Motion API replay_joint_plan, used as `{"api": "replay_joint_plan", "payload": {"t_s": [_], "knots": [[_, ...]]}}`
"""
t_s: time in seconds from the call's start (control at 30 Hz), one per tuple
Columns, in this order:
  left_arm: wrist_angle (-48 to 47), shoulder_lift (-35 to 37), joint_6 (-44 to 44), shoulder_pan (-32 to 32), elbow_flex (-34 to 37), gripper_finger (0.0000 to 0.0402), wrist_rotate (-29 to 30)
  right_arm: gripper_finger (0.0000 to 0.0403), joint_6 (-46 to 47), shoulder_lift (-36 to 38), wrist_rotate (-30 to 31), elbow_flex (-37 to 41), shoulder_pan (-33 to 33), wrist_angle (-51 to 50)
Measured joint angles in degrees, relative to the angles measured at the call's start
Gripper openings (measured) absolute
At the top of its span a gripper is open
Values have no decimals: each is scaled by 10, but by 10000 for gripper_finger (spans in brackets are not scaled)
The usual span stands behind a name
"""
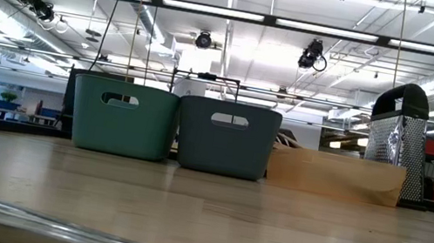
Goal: Pick & Place Kitchen Items
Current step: Put the blue spoon into the green bin
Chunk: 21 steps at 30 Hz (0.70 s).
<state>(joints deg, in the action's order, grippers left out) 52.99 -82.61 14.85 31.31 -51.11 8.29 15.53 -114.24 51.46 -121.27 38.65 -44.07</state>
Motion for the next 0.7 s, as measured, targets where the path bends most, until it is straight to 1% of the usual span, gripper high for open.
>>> {"api": "replay_joint_plan", "payload": {"t_s": [0.1,0.2,0.3,0.43,0.47,0.7], "knots": [[-1,0,3,0,0,175,24,17,1,0,0,0,0,0],[0,0,10,0,0,154,20,17,1,0,0,0,0,0],[-1,0,13,0,0,112,12,17,1,0,-1,0,0,0],[-1,0,32,0,0,31,6,17,6,0,-4,0,0,-1],[-1,0,37,0,0,22,6,17,7,0,-4,0,0,-1],[-10,1,48,0,0,22,7,17,5,0,-10,0,0,-5]]}}
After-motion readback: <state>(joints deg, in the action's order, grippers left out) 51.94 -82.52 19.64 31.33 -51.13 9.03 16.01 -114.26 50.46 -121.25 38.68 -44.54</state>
